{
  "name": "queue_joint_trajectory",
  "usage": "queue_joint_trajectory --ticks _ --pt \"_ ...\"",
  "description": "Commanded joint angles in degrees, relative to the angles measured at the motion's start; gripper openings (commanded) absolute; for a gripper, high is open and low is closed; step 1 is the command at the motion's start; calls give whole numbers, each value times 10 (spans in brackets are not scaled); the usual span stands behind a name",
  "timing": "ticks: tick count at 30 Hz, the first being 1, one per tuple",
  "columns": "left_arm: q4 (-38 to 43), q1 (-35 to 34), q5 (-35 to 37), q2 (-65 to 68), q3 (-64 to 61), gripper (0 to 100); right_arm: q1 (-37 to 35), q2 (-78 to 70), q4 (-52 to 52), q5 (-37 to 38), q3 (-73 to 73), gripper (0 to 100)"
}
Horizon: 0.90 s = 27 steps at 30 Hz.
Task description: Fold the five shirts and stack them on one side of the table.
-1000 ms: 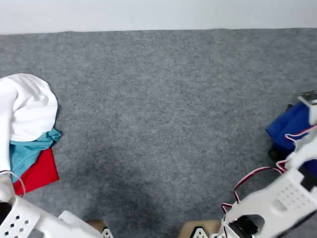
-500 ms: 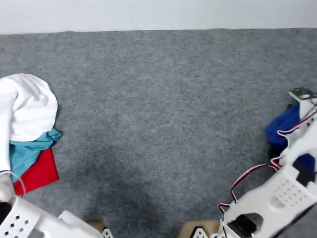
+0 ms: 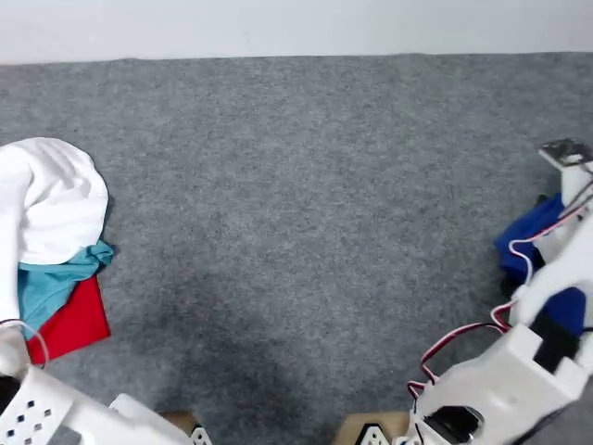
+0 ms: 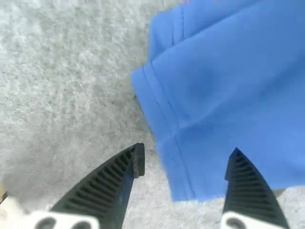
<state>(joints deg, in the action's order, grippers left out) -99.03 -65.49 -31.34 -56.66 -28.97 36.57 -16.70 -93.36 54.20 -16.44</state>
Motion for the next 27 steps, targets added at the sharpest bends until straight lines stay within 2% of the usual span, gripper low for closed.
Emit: queue_joint_trajectory --ticks 1,5,10,13,18,24,27 --pt "-13 4 0 -5 0 72 -20 -29 46 -6 -24 186" --pt "-11 4 0 -5 2 72 -29 -108 102 -6 -24 4" --pt "-12 4 0 -5 0 72 -49 -175 113 -6 -24 9" --pt "-12 4 0 -5 0 72 -64 -183 109 -33 -27 9" --pt "-12 4 0 -5 0 72 -68 -113 107 -49 -27 27" --pt "-12 4 0 -5 0 72 -69 -3 69 -50 -27 185" --pt "-12 4 0 -5 0 72 -73 36 52 -50 -27 181"
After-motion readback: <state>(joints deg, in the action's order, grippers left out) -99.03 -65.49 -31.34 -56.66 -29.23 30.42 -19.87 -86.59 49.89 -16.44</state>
